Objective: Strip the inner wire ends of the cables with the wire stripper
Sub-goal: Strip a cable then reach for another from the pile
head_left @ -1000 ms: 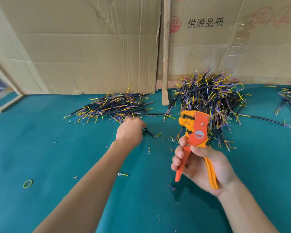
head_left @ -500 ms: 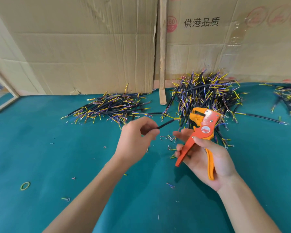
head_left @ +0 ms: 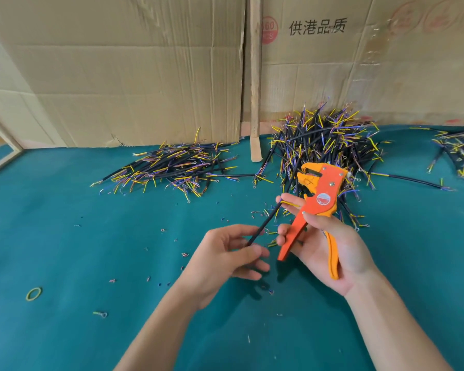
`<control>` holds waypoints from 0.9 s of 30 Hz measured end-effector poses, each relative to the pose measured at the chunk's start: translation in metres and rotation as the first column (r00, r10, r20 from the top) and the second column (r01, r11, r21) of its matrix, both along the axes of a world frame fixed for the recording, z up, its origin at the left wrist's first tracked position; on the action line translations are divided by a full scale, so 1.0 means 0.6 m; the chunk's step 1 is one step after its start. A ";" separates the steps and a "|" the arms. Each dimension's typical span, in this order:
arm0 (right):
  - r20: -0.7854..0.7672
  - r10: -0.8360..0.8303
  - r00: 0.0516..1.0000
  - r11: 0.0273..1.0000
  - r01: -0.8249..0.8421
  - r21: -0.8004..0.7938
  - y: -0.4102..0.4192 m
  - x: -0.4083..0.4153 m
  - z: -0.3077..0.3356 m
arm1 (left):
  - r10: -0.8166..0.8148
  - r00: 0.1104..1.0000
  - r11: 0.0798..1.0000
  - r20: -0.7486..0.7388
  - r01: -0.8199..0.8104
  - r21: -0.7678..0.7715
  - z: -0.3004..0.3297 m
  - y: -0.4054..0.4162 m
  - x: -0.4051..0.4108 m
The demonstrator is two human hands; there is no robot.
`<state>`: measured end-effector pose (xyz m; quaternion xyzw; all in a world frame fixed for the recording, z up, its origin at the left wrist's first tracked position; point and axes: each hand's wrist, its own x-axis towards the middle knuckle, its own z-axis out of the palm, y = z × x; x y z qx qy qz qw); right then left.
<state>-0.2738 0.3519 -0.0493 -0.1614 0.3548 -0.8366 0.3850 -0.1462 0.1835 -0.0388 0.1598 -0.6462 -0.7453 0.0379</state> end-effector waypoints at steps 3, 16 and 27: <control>0.023 -0.045 0.999 0.999 0.046 -0.019 0.004 -0.006 -0.001 | 0.082 0.996 0.992 -0.035 -0.079 0.100 -0.011 -0.013 0.028; -0.101 0.246 0.964 0.954 -0.222 0.203 0.002 0.019 0.004 | 0.680 0.718 0.628 -0.149 -0.465 0.624 0.044 -0.024 -0.048; -0.056 0.239 0.969 0.959 -0.227 0.168 -0.005 0.022 0.010 | 0.602 0.667 0.677 -0.438 -0.718 -0.163 0.043 -0.012 -0.075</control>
